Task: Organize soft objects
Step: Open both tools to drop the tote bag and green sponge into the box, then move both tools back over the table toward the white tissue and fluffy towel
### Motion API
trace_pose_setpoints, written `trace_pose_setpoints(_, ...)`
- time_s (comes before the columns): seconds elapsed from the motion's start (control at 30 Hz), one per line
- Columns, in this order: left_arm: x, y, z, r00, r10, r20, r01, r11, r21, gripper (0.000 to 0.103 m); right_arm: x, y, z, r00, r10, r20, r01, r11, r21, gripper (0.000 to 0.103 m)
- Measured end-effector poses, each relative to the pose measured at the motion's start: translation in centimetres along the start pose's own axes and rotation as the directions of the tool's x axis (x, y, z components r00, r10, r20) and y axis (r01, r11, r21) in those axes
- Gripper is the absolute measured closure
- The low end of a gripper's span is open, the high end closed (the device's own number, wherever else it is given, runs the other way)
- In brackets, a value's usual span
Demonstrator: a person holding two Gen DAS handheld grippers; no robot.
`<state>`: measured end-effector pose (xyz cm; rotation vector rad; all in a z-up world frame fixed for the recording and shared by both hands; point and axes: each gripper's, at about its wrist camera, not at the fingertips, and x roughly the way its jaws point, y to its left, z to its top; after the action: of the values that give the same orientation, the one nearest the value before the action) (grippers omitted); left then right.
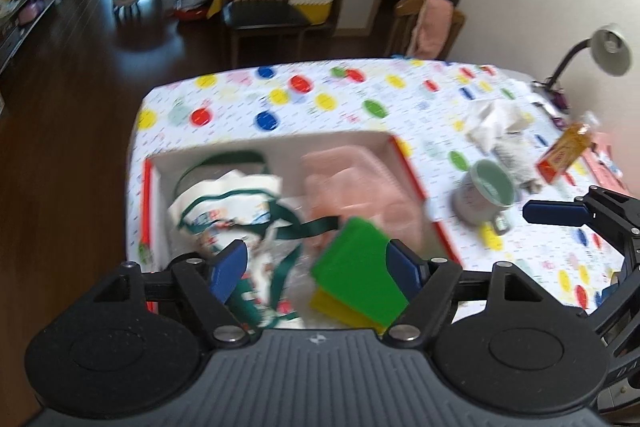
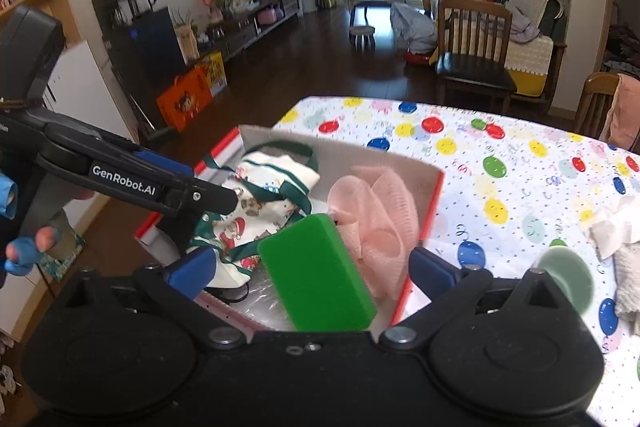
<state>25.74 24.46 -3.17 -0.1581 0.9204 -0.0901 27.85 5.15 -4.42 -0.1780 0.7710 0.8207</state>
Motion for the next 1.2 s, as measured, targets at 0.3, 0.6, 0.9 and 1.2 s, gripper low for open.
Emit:
trace_pose_setpoints(0.3, -0.3, -6.1, 1.4, 0.994, -0.112, 0.015, 0.110, 0.990, 0.091, 0.019, -6.1, -3.6, -1.0, 0.996, -0.028, 0.085, 0.021, 0.996, 0.084, 0.000)
trace_pose_setpoints(0.6, 3.7, -14.2, 3.9, 0.986, -0.164, -0.001, 0.161, 0.964, 0.211, 0.017, -9.2, -10.7, -3.2, 0.990, -0.115, 0.087, 0.097, 0.977, 0.187, 0.000)
trace_pose_setpoints(0.9, 9.9, -21.4, 7.2, 0.978, -0.204, -0.040, 0.207, 0.948, 0.243, 0.016, -9.7, -18.3, -5.5, 0.981, -0.191, 0.037, 0.182, 0.968, 0.171, 0.000)
trace_pose_setpoints(1.2, 16.0, -27.5, 12.0, 0.977, -0.198, -0.084, 0.210, 0.959, 0.188, 0.016, -7.8, -25.5, -7.8, 0.965, -0.262, -0.005, 0.260, 0.955, 0.144, 0.000)
